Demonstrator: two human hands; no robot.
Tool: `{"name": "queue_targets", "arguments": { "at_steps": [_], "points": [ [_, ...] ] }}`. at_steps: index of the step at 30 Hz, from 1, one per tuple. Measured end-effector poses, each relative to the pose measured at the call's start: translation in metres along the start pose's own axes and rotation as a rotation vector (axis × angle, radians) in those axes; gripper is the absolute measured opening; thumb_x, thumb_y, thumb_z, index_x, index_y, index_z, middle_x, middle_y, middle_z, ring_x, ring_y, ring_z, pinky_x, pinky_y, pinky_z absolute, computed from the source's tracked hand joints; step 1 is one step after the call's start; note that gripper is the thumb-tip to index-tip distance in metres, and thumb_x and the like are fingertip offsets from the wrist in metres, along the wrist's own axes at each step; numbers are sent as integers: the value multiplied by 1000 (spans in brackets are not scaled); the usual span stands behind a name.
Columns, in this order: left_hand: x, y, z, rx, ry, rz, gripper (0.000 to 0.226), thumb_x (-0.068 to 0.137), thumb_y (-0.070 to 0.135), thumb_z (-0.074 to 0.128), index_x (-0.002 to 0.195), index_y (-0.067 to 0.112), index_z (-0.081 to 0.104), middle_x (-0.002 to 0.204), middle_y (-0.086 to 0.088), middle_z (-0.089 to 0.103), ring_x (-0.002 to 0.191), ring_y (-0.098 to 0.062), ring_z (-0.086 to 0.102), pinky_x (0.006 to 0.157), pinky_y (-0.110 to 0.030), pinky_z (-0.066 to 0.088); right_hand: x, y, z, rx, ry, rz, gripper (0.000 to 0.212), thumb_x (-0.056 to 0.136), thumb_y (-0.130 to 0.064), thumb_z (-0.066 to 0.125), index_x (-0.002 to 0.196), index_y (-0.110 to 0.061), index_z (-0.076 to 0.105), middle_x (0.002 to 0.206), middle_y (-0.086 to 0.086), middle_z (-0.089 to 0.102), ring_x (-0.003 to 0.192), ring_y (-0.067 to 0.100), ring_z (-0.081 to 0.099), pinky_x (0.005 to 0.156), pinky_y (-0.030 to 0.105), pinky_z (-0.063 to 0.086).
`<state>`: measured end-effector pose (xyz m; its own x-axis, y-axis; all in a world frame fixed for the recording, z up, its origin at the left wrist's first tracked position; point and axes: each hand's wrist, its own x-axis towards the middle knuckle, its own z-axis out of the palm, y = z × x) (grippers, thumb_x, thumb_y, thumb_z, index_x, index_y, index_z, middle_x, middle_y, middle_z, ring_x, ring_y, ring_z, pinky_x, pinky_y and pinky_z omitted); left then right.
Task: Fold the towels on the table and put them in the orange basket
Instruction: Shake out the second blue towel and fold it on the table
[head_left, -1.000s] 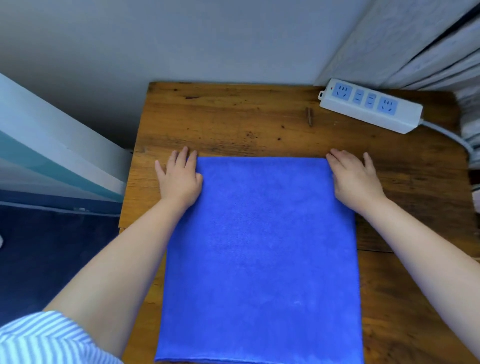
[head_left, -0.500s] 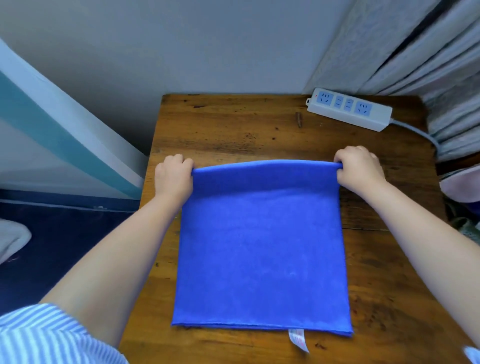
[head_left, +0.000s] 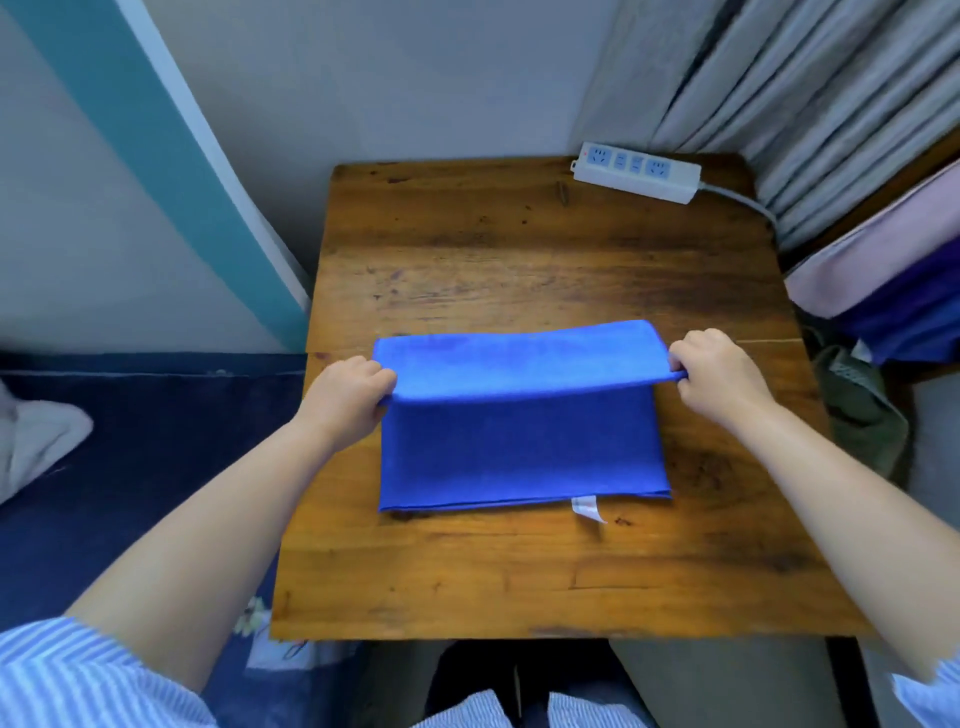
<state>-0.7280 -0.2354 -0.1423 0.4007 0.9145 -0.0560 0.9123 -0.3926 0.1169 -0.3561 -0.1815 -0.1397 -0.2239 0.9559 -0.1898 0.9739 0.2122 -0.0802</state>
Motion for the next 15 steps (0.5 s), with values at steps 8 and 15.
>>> {"name": "queue_targets", "arguments": {
  "at_steps": [8, 15],
  "points": [
    [-54, 24, 42, 89, -300, -48, 15, 86, 12, 48, 96, 6, 57, 97, -8, 62, 93, -26, 53, 72, -31, 38, -69, -9, 34, -33, 5, 30, 11, 79, 6, 50, 84, 1, 59, 92, 17, 58, 95, 32, 48, 67, 33, 37],
    [-71, 41, 62, 147, -328, -72, 18, 90, 14, 45, 105, 11, 55, 104, -5, 59, 96, -23, 51, 72, -27, 35, -87, -10, 54, -53, 27, 16, 13, 82, 5, 49, 87, 2, 60, 92, 17, 59, 91, 30, 50, 61, 27, 31]
  ]
}}
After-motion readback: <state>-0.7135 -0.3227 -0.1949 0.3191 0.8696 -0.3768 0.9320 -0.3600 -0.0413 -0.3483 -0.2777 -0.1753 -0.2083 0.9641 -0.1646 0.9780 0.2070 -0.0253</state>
